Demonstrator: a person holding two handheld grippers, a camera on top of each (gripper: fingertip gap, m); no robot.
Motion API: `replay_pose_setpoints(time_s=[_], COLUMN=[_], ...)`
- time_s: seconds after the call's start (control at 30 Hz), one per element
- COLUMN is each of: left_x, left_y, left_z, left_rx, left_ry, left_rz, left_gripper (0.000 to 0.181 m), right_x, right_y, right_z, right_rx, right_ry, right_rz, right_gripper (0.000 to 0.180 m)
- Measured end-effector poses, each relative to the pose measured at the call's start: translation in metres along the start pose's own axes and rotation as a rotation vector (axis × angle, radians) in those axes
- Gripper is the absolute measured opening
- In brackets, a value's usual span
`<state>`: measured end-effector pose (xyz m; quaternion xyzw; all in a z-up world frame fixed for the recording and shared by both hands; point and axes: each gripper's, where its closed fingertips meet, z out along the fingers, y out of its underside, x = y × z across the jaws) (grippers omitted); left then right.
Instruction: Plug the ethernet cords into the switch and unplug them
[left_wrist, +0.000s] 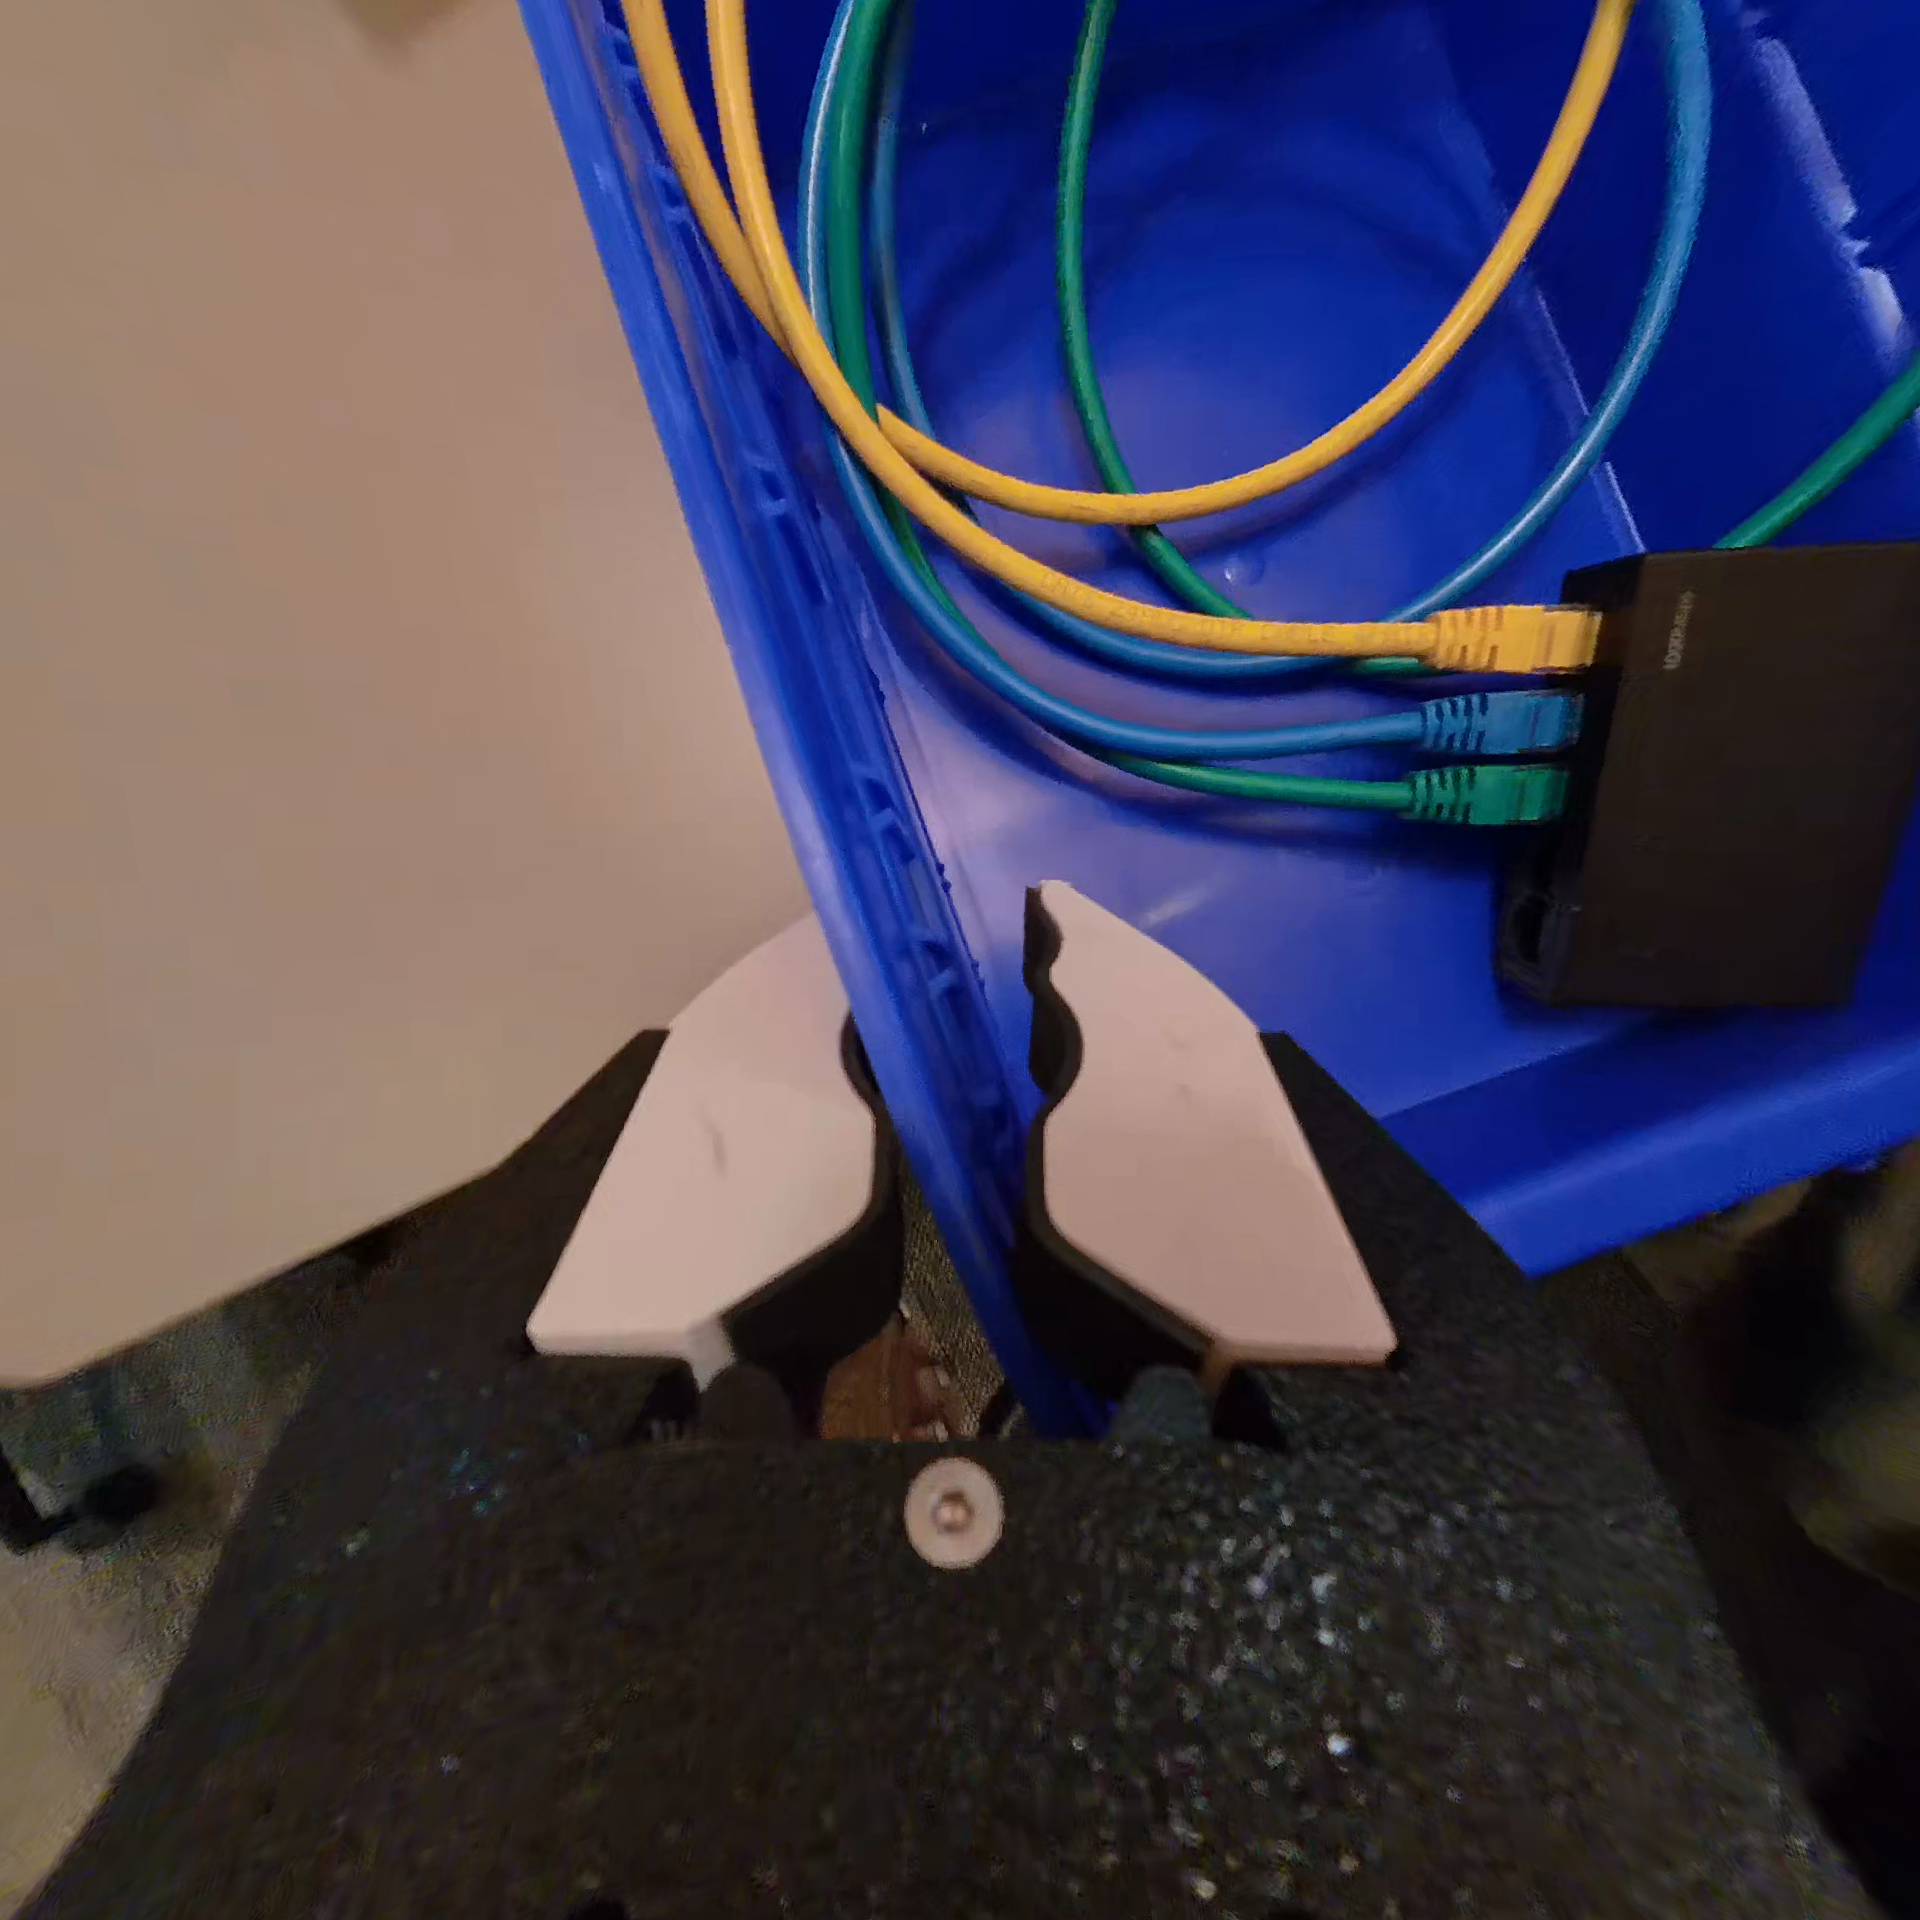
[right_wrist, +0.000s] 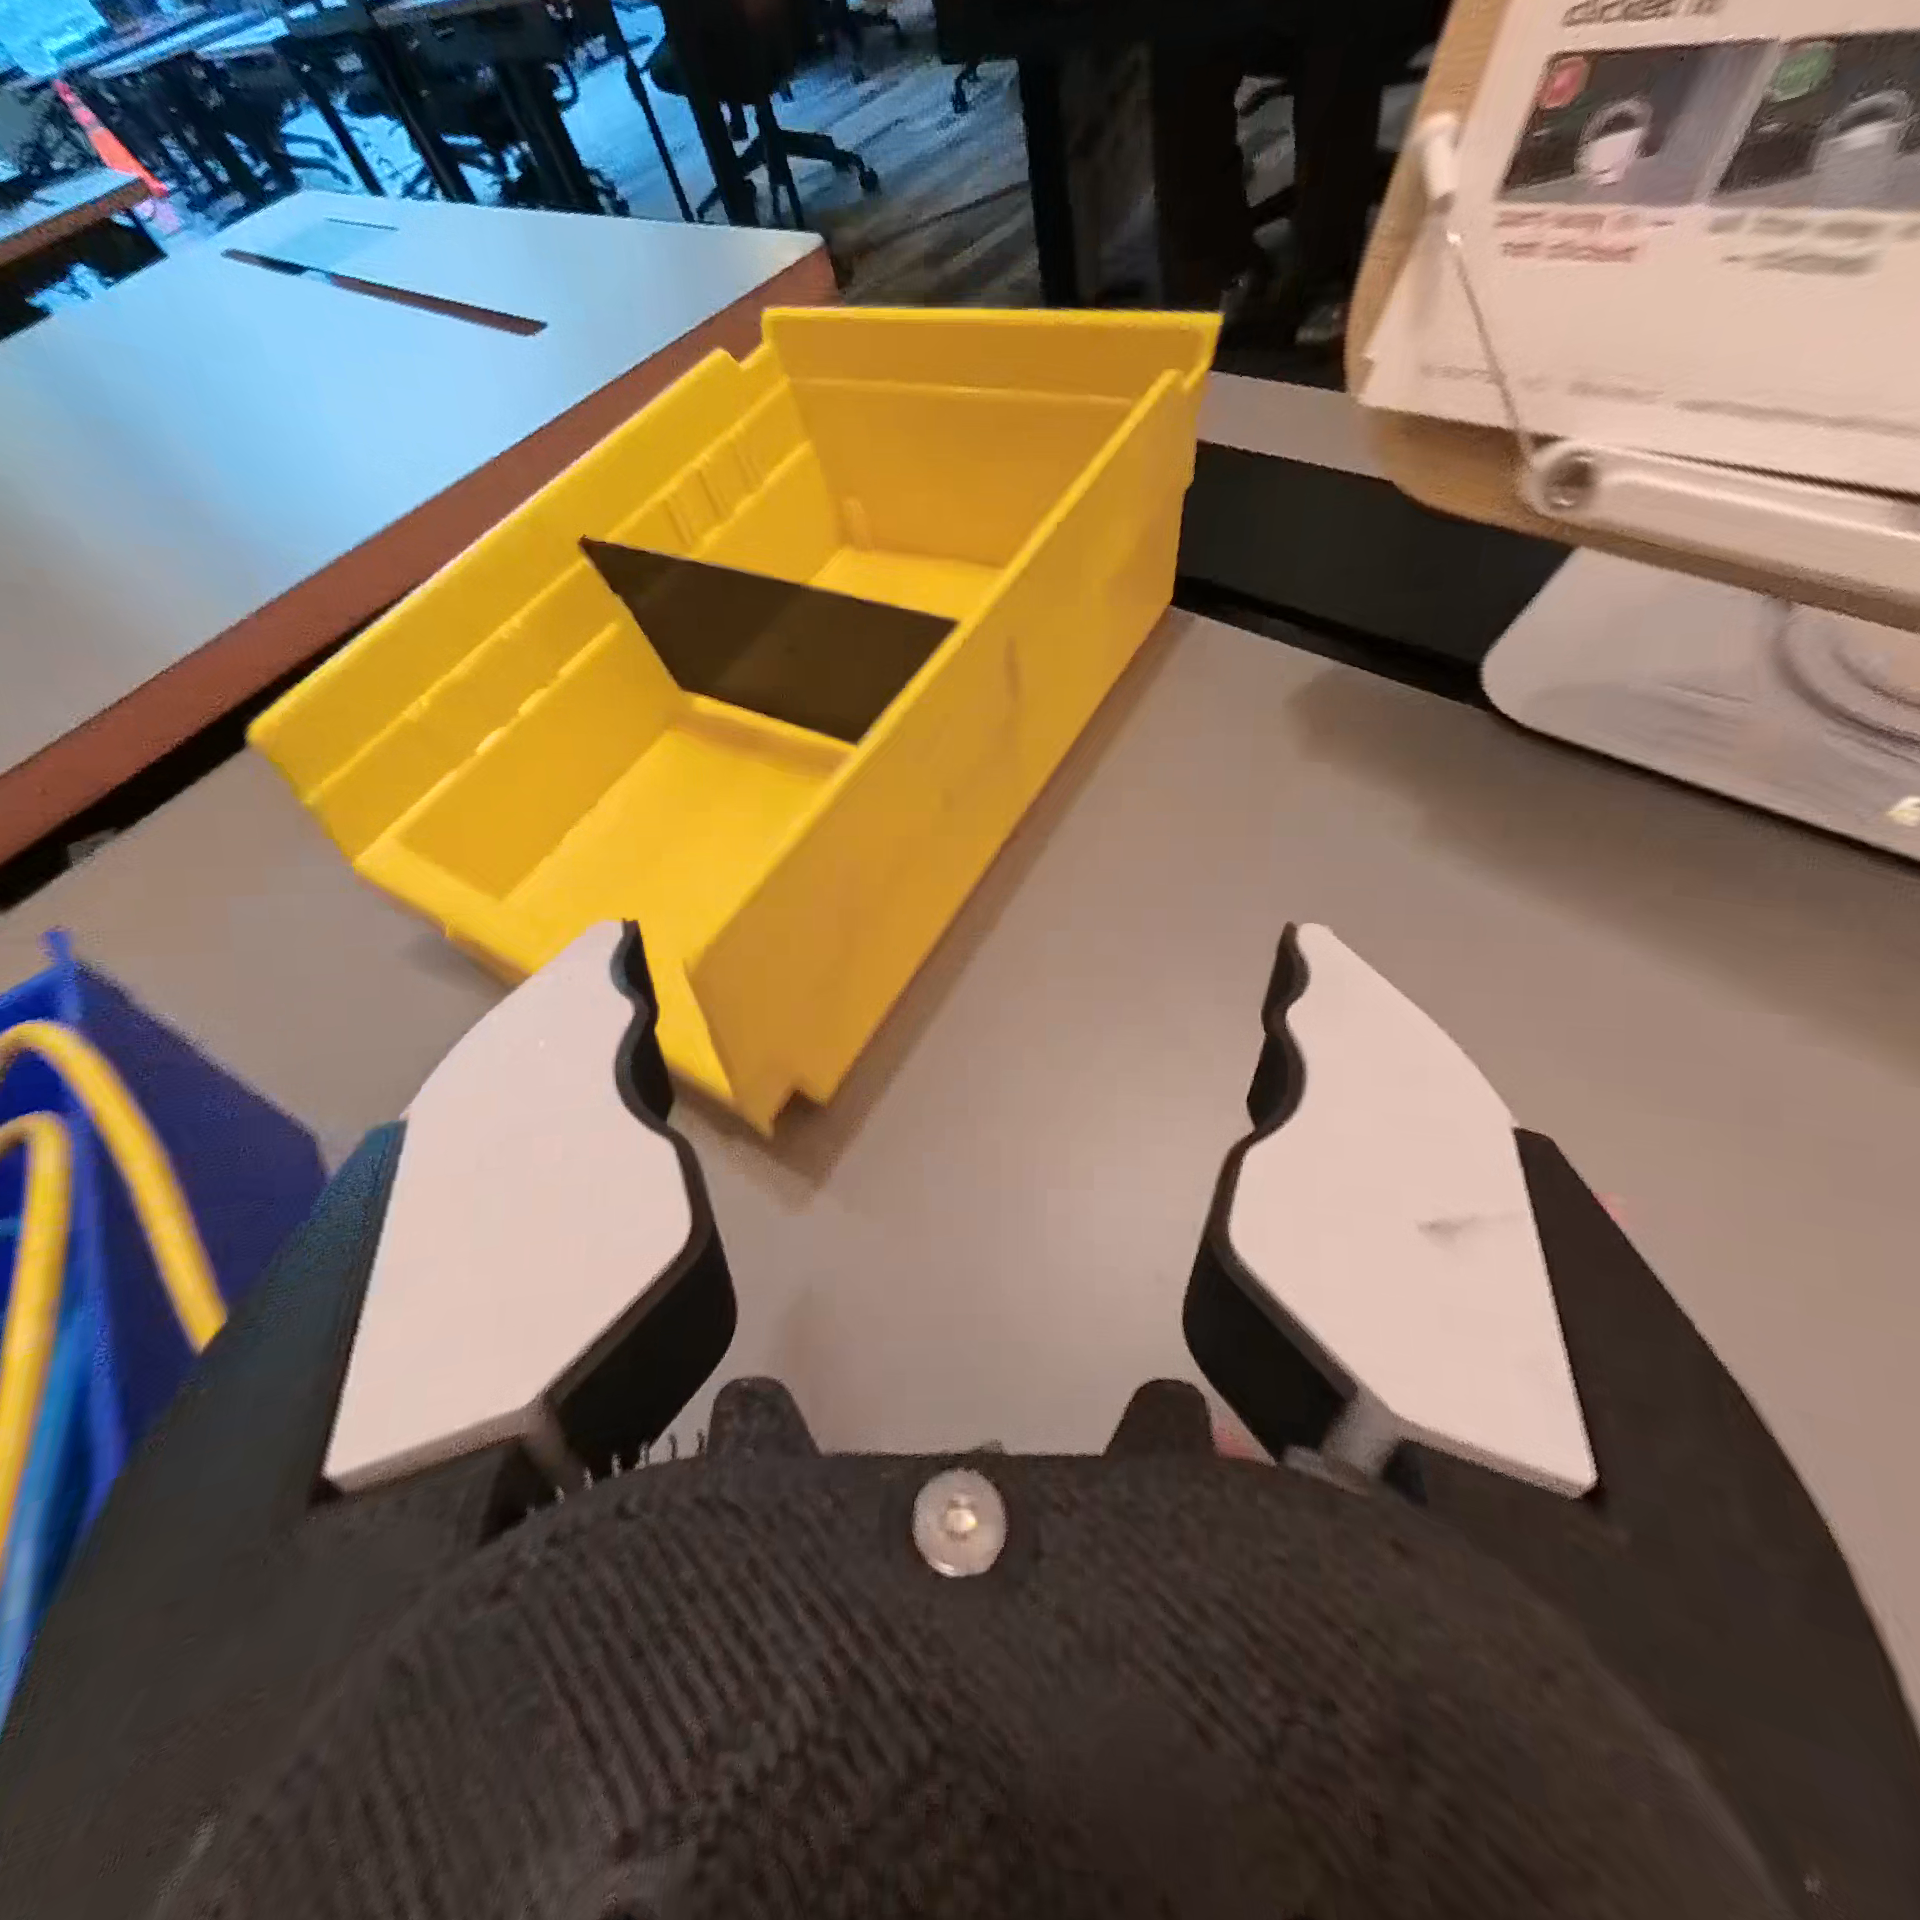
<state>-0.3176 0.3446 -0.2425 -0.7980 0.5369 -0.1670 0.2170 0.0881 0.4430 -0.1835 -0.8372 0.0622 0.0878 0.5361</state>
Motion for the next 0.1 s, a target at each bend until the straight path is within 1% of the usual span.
replay_pose_setpoints(time_s=[0.03,0.1], left_x=[-0.008,-0.024], left_y=[0.007,0.02], left_z=[-0.006,-0.016], left_rx=[-0.004,-0.007], left_ry=[-0.013,-0.039], left_rz=[-0.021,-0.074], left_gripper=[0.022,0.022], right_x=[-0.004,-0.007], right_y=[-0.002,0.001], right_z=[0.015,0.04], right_rx=[-0.01,-0.052], right_ry=[0.011,0.051], right_rz=[-0.004,-0.02], right_gripper=[0.111,0.112])
